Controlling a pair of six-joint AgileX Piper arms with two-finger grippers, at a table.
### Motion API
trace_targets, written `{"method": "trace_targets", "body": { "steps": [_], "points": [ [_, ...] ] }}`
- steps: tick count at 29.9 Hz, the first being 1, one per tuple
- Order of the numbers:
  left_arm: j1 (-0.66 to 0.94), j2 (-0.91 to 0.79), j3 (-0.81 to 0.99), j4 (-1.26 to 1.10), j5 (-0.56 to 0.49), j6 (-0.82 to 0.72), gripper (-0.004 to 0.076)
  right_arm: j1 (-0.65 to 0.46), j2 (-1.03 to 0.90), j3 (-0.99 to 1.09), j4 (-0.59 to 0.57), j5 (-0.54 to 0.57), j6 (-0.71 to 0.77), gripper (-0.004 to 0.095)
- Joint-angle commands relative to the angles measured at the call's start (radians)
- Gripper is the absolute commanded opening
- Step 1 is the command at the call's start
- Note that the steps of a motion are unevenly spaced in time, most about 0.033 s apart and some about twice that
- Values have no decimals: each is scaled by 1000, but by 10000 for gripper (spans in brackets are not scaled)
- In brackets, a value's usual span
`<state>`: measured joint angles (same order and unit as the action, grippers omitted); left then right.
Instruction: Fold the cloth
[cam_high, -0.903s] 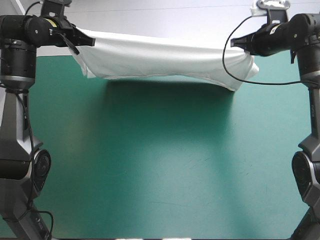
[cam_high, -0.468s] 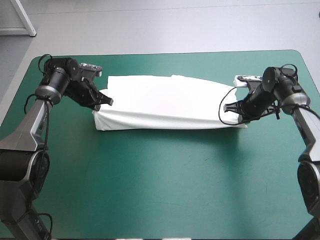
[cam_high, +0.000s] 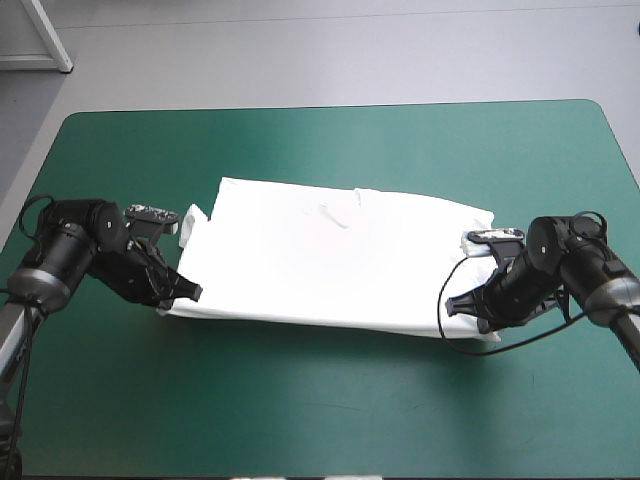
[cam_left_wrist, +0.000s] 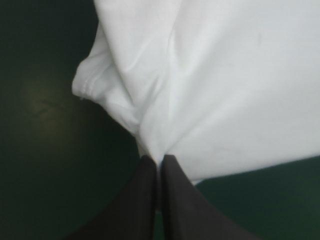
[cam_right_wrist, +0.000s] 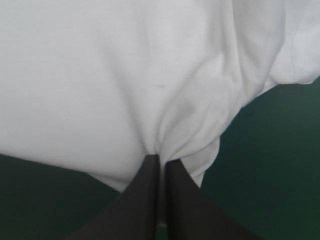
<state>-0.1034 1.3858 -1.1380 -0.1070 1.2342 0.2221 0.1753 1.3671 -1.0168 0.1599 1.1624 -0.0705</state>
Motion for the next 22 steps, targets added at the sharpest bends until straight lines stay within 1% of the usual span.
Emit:
{"method": "trace_targets", "body": {
  "steps": [1,3,6,7,8,9,10,12,14,16,18,22],
  "points": [
    [3,-84,81,-6,43,-8,-9,1,-87,57,1,-2,-11,-19],
    [3,-89,130,-6,34,-11,-9,1,-107,94,1,-11,-11,-19],
    [3,-89,192,-8,-7,-11,-8,1,-114,116,1,-14,-18,-9],
    [3,-89,207,-14,-23,-11,0,1,-114,116,1,-16,-18,14],
    [3,-89,218,-23,-37,-11,21,1,-114,116,1,-22,-18,60],
    [3,-89,224,-33,-42,-11,48,1,-114,116,9,-38,-18,113],
    [3,-89,228,-49,-51,-6,94,1,-114,116,18,-55,-18,217],
    [3,-89,228,-74,-63,-5,215,1,-114,116,29,-86,-19,404],
    [3,-89,228,-87,-78,-5,349,1,-114,112,29,-118,-19,613],
    [3,-89,226,-87,-102,-27,435,1,-114,93,15,-135,-13,752],
    [3,-89,209,-87,-122,-67,447,1,-120,66,-5,-149,2,801],
    [3,-108,111,-77,-152,-78,444,1,-145,-1,-79,-158,26,778]
  ]
}}
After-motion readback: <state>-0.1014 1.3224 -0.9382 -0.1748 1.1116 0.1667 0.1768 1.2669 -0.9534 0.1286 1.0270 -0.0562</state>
